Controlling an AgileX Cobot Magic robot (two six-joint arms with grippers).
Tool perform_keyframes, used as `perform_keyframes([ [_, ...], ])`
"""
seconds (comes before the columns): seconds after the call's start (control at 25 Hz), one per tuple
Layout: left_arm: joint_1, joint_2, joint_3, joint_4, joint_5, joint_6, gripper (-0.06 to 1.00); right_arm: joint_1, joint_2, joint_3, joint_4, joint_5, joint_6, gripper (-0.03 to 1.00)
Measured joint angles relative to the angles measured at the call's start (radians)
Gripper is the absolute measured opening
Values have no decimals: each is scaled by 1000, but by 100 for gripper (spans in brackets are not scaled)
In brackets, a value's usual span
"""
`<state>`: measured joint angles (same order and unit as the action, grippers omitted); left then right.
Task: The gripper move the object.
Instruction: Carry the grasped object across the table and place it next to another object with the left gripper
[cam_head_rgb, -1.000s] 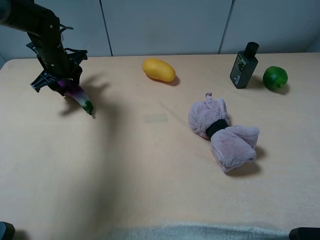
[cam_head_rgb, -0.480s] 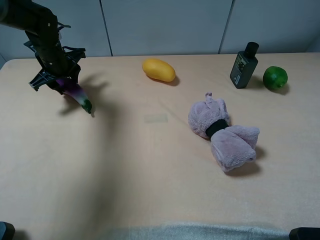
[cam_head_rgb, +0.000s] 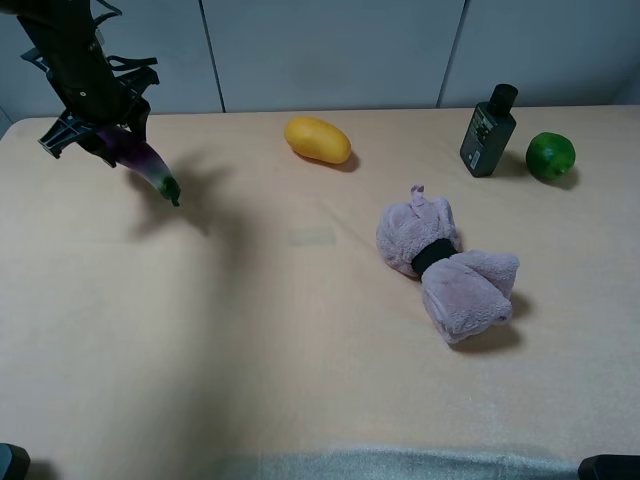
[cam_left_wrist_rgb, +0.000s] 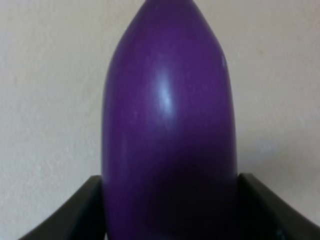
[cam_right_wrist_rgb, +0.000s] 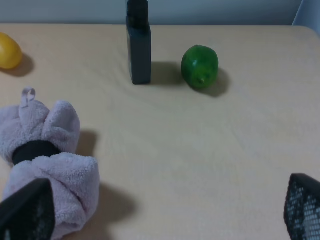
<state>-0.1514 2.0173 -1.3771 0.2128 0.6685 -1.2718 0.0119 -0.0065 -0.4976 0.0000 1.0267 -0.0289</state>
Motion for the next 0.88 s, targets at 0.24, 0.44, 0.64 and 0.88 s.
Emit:
perform_keyframes([
  [0.24, -5, -51, 0, -23, 34, 42, 54, 0, 0, 0, 0, 0, 0, 69],
  [0.44, -22, -90, 0, -38, 75, 81, 54, 0, 0, 0, 0, 0, 0, 69],
  [0.64, -57, -134, -1, -52, 86, 108, 54, 0, 0, 0, 0, 0, 0, 69],
  [0.88, -122, -162, -8, -53, 106, 112, 54, 0, 0, 0, 5, 0, 0, 69],
])
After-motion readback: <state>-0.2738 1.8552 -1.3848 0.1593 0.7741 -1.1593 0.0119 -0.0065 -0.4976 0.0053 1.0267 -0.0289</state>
